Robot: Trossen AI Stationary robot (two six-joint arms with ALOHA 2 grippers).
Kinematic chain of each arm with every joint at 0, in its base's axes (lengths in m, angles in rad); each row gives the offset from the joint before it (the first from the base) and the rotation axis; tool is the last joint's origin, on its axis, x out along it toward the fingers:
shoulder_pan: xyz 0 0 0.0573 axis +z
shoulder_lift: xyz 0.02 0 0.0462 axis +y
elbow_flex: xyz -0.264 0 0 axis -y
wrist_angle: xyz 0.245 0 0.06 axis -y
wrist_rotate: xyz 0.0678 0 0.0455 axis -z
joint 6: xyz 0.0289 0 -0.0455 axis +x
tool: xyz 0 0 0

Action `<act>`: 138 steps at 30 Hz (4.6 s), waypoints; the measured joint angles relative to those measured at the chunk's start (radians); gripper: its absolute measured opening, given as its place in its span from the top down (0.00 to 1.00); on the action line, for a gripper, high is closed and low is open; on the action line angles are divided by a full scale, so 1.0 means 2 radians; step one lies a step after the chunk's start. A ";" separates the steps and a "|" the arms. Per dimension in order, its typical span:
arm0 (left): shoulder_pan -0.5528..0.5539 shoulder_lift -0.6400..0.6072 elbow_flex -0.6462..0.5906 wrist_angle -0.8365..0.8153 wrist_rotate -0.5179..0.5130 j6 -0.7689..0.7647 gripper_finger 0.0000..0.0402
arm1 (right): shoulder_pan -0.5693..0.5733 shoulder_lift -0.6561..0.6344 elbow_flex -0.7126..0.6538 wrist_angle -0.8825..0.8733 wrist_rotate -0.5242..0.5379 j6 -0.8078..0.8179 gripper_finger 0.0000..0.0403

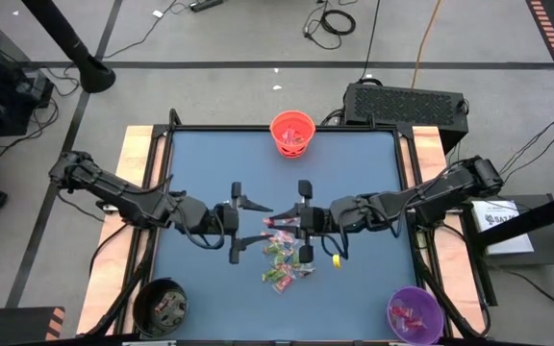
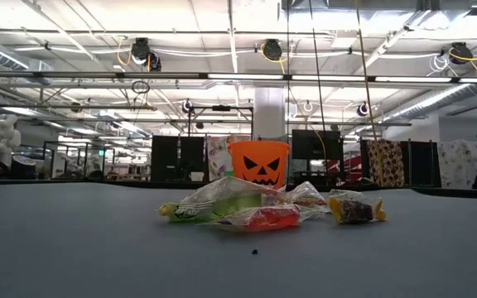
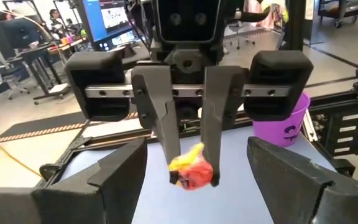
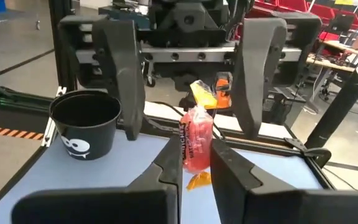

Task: Sort candy by brand, put in halloween buckets
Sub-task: Put the orange candy into the black bucket

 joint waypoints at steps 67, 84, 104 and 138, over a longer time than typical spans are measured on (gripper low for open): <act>0.002 0.001 0.000 -0.009 -0.004 0.026 0.81 | 0.000 0.000 0.000 0.001 0.002 -0.002 0.88; 0.002 0.001 0.000 -0.009 -0.004 0.029 0.84 | 0.000 0.000 0.000 0.002 0.002 -0.002 0.88; 0.002 0.001 0.000 -0.014 -0.004 0.031 0.86 | 0.000 0.000 0.000 0.001 0.002 0.002 0.82; -0.018 -0.045 0.003 -0.100 -0.007 -0.027 0.87 | 0.006 -0.043 0.001 -0.148 0.000 0.092 0.22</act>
